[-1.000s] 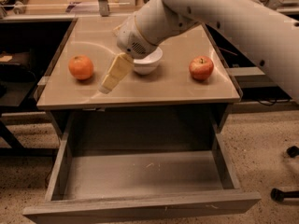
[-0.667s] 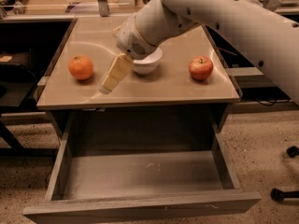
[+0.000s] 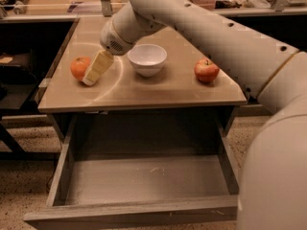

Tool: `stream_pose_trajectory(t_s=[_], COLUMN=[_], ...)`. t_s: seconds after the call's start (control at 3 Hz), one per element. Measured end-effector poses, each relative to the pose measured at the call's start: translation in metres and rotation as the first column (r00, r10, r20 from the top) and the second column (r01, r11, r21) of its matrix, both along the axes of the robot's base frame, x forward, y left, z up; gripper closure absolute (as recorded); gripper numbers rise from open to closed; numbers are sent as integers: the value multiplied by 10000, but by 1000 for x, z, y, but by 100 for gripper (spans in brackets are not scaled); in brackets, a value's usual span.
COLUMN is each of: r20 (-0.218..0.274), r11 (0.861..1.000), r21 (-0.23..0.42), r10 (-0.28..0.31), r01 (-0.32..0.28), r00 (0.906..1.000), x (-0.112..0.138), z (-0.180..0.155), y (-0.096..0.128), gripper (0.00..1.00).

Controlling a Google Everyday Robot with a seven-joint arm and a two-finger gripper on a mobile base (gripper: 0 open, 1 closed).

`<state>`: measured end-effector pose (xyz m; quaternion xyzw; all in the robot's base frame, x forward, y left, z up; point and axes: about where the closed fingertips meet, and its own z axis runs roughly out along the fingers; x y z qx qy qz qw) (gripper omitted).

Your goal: Place orange into top drawer

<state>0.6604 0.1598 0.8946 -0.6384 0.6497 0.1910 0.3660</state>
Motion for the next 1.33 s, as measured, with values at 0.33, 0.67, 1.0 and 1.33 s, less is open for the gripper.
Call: stream_pose_trajectory(t_s=[0.33, 0.67, 1.0, 1.33], r20=[26, 172, 355, 526], r11=[10000, 9996, 9977, 9962], r21=[18, 100, 36, -101], r10=[30, 271, 669, 868], r01=[-30, -273, -671, -864], r00=[10000, 9995, 9971, 9948], x=[1, -3, 5, 21], z=[2, -5, -14, -19], y=[5, 13, 29, 39], gripper=[0, 0, 0, 0])
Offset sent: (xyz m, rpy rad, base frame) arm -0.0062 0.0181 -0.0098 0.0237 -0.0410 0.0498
